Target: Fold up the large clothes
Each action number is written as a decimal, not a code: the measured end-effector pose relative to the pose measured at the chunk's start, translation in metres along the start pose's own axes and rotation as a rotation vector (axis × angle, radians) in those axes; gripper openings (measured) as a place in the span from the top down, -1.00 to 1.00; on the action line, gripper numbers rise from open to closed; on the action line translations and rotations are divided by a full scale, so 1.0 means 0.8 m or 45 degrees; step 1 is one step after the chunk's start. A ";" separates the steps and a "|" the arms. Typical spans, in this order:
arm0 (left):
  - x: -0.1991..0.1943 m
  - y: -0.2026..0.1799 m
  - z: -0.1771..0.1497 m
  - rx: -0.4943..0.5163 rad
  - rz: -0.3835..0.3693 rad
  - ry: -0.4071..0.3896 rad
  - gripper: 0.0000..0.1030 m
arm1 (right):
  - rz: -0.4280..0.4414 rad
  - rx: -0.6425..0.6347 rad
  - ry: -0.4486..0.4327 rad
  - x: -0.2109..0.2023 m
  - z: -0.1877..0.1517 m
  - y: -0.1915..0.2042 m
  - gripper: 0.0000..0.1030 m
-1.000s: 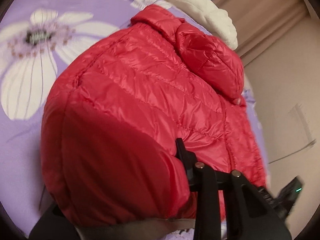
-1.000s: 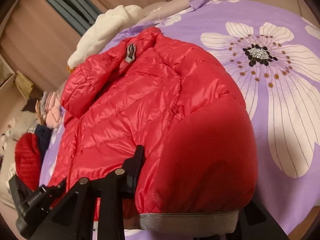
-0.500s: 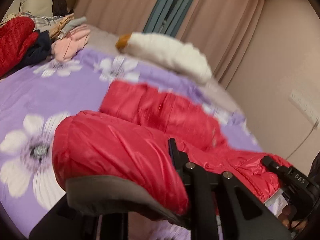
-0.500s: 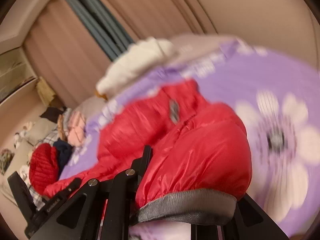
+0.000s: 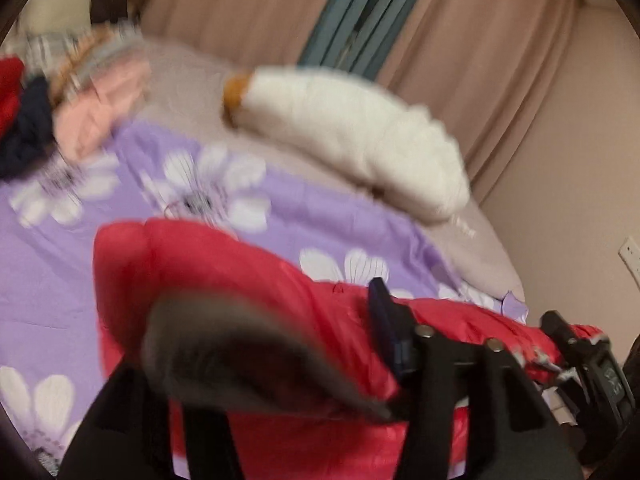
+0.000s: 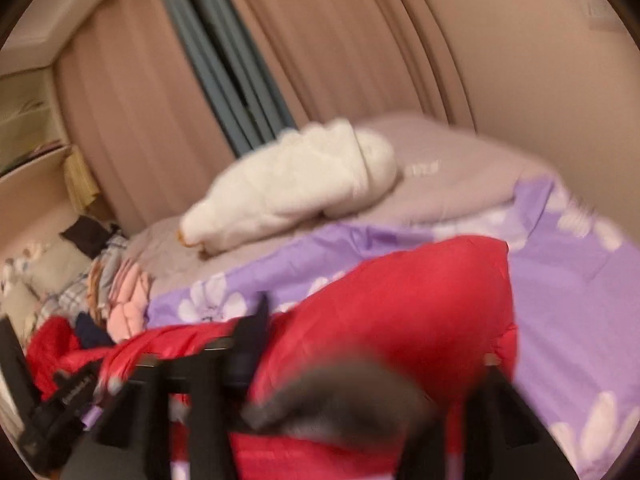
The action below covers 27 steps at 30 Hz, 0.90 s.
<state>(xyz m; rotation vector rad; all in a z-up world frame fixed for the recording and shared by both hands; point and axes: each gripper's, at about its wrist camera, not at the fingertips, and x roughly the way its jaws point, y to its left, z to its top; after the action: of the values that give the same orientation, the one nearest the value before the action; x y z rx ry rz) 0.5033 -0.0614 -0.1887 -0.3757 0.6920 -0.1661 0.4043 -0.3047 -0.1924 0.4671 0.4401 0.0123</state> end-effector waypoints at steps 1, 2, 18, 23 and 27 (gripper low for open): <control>0.016 0.006 0.003 -0.030 0.004 0.018 -0.08 | 0.015 0.030 -0.013 0.012 -0.001 -0.005 -0.56; 0.032 0.014 0.005 -0.072 0.012 0.016 -0.23 | 0.017 0.044 -0.035 0.020 -0.003 -0.007 -0.67; 0.008 0.004 0.019 -0.045 0.096 -0.365 -0.78 | -0.156 -0.090 -0.170 0.044 0.011 0.000 -0.86; 0.031 0.004 0.018 0.063 0.271 -0.415 -0.78 | -0.262 -0.129 -0.197 0.063 0.019 0.002 -0.90; 0.088 0.038 0.010 -0.031 0.306 -0.258 -0.77 | -0.283 -0.051 -0.144 0.101 0.013 -0.026 -0.90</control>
<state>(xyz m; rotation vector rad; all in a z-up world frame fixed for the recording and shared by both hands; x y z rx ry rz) 0.5628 -0.0507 -0.2366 -0.3244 0.5338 0.1071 0.4798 -0.3189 -0.2262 0.3759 0.3783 -0.2186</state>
